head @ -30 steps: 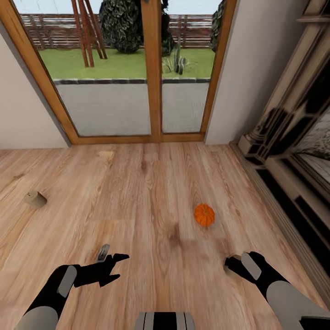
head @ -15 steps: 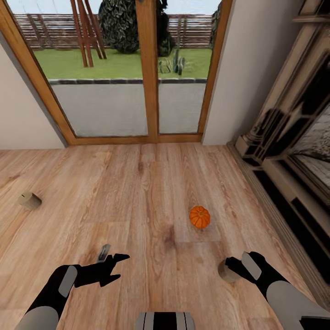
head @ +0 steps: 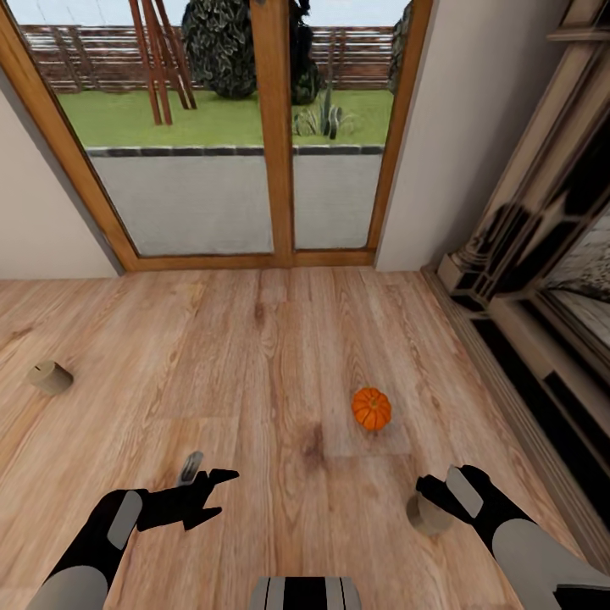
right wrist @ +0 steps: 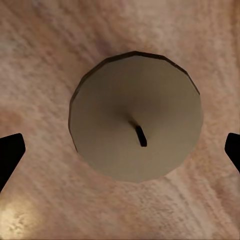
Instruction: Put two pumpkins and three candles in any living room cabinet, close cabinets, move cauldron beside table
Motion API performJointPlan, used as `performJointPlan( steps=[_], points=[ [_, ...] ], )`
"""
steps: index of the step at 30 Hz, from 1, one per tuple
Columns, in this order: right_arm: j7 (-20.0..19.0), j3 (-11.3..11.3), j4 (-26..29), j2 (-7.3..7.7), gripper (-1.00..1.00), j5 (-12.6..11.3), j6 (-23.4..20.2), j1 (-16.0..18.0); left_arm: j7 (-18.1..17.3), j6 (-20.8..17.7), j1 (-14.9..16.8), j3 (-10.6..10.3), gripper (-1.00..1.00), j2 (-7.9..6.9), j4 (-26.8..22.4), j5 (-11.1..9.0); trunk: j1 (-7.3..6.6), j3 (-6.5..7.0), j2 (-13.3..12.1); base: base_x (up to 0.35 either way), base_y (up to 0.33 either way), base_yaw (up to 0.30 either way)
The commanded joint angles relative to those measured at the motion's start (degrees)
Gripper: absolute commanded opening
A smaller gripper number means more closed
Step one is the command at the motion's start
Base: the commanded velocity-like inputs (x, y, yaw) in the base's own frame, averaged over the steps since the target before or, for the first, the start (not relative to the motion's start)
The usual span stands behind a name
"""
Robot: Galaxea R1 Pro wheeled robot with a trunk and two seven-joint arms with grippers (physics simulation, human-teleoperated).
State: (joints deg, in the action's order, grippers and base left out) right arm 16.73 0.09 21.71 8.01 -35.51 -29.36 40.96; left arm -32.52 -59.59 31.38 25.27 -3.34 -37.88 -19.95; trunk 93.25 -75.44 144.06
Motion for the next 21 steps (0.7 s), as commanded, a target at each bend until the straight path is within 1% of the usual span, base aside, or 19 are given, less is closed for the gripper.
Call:
performJointPlan(
  steps=[1,5,10,21],
  points=[
    [0.02,0.0,0.0,-0.01,1.0,0.0,0.0,0.0,0.0,0.0,0.0,0.02,1.0,0.0,0.0,0.0,0.0,0.0,0.0,0.041,0.004,0.0],
    [-0.02,0.0,0.0,-0.01,1.0,0.0,0.0,0.0,0.0,0.15,0.0,0.03,1.0,0.0,0.0,0.0,0.0,0.0,0.0,0.16,-0.017,0.0],
    [0.03,0.0,0.0,-0.01,1.0,0.0,0.0,0.0,0.0,0.17,0.0,0.04,1.0,0.12,0.01,0.0,0.0,0.0,0.0,0.029,-0.007,0.0],
    [-0.01,0.0,0.0,0.08,1.0,0.0,0.01,0.01,0.0,0.24,0.0,0.04,1.0,0.17,0.0,0.0,0.28,-2.44,0.15,0.001,0.0,0.0]
  ],
)
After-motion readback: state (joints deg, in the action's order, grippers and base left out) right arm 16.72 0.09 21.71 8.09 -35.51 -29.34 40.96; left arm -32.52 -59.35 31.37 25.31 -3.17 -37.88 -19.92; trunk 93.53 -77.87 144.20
